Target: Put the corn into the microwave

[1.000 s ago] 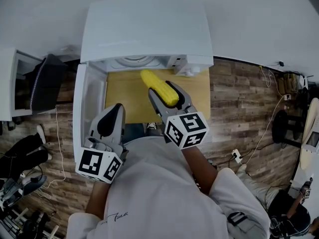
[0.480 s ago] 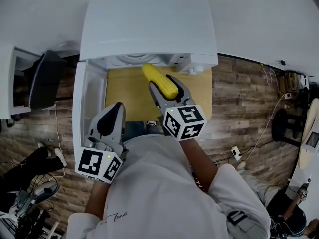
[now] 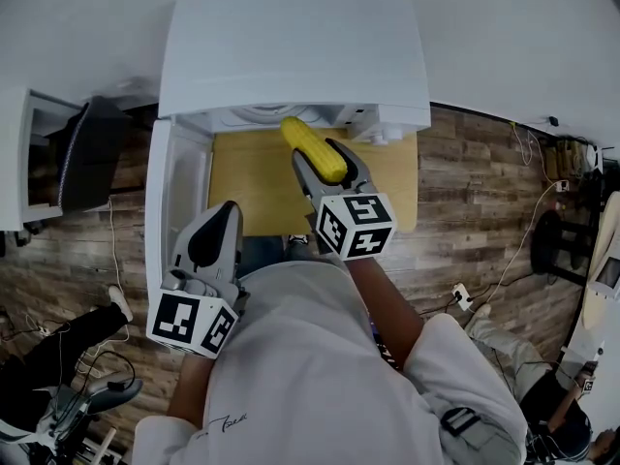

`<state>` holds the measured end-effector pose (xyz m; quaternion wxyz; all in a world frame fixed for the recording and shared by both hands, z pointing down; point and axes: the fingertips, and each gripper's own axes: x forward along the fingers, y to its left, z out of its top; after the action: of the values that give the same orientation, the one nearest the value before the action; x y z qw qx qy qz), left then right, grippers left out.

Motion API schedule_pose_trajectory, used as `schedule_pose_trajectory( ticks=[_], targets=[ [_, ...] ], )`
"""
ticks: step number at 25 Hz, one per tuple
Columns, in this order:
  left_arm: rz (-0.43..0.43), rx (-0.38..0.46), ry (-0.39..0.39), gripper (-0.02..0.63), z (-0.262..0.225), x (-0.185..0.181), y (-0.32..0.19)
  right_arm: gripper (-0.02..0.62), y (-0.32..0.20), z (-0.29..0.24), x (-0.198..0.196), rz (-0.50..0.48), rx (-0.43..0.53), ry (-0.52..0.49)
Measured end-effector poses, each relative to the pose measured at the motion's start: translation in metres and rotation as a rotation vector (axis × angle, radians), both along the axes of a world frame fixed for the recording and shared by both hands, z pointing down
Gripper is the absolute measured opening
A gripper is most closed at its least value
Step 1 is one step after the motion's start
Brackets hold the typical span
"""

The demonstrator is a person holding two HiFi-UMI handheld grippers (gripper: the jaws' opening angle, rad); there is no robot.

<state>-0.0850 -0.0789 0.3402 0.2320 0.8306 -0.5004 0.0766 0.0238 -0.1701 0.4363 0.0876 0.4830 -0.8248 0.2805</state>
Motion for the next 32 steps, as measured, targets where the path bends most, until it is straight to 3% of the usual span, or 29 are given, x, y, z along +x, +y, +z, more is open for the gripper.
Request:
schedule_pose_trajectory(
  ticks=[32],
  targets=[
    [-0.046,-0.04,-0.034,-0.011,0.01,-0.033,-0.013,0.259,-0.049,0.043,-0.035,-0.02,-0.021,0.046]
  ],
)
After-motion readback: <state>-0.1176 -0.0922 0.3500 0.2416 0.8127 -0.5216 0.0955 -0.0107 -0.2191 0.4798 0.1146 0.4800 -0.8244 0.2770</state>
